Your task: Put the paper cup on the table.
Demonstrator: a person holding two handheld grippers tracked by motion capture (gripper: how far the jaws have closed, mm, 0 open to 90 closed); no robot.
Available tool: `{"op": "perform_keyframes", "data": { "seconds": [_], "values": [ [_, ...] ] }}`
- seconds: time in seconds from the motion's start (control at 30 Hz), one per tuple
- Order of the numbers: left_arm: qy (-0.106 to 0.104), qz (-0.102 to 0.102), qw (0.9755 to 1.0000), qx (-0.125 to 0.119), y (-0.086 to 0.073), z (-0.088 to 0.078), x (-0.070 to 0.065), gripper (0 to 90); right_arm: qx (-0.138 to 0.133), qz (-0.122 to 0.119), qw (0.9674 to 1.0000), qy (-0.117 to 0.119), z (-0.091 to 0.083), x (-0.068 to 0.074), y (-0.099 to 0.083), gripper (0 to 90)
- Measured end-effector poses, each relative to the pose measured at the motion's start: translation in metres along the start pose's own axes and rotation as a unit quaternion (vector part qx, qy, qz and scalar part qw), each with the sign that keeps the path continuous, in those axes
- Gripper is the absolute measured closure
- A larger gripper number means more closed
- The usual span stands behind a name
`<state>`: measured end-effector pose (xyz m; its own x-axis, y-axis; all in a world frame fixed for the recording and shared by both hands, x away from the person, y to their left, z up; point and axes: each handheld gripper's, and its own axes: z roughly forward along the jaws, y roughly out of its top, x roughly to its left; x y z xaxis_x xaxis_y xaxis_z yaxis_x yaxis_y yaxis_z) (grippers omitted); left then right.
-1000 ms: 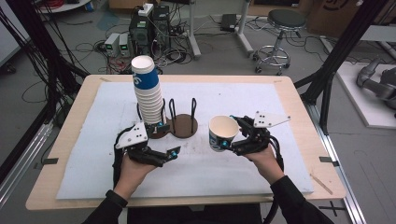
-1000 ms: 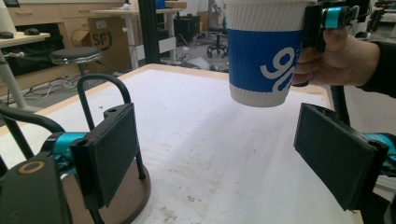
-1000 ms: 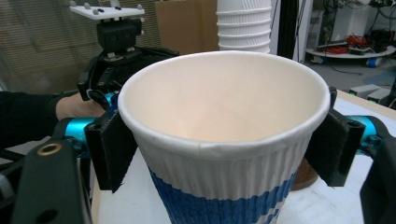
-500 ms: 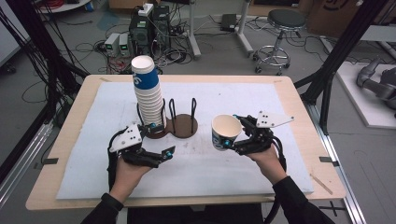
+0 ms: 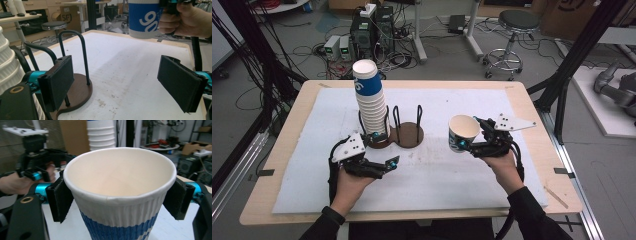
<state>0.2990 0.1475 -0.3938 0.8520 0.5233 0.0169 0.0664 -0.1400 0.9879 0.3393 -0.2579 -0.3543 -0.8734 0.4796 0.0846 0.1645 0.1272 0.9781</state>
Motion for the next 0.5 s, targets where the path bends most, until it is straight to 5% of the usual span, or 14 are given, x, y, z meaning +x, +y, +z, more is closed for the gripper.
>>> {"op": "perform_keyframes", "data": {
  "seconds": [0.5],
  "values": [
    [-0.001, -0.008, 1.0, 0.002, -0.003, -0.001, 0.002, 13.7, 0.01, 0.019, 0.9977, -0.065, -0.012, -0.034, -0.008, 21.0]
  ]
}}
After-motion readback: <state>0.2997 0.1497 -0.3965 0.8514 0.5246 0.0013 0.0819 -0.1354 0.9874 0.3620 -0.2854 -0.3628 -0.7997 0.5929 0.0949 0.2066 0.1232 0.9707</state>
